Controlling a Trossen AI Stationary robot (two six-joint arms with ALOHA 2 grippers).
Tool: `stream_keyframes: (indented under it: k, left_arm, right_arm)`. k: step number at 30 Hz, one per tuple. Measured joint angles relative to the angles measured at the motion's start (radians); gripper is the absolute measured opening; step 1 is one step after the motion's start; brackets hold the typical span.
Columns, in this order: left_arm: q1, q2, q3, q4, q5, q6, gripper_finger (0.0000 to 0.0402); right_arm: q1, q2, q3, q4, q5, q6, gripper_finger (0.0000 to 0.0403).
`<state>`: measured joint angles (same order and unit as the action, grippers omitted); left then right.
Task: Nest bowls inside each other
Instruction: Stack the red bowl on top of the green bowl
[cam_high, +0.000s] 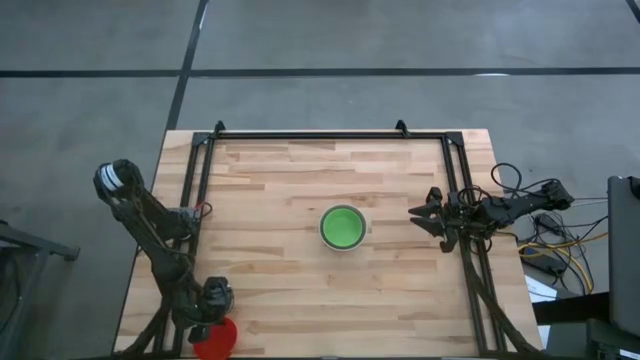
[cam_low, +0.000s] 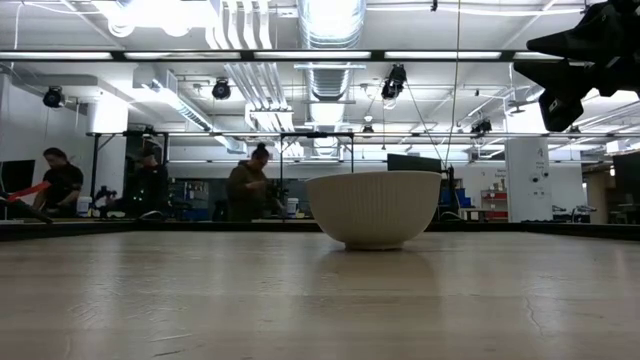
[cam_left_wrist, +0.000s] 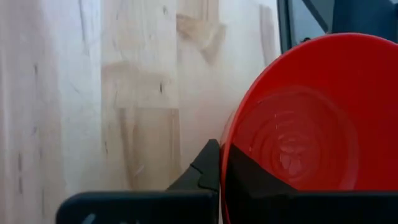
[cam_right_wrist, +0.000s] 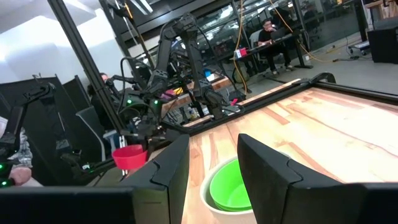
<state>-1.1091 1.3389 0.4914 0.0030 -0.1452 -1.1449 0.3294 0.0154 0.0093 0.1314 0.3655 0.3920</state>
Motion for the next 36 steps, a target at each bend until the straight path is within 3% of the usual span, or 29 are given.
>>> stream_keyframes:
  k: [13, 24, 36]
  left_arm:
    - [0.060, -0.165, 0.056, -0.198, -0.082, 0.076, 0.0004]
    - [0.125, -0.261, 0.199, -0.439, -0.184, 0.222, 0.0004]
    - [0.325, -0.258, 0.332, -0.481, -0.168, 0.468, 0.0005]
  right_arm:
    - [0.000, 0.000, 0.000, 0.000, 0.000, 0.000, 0.0132]
    - [0.000, 0.000, 0.000, 0.000, 0.000, 0.000, 0.0132]
    - [0.000, 0.000, 0.000, 0.000, 0.000, 0.000, 0.0132]
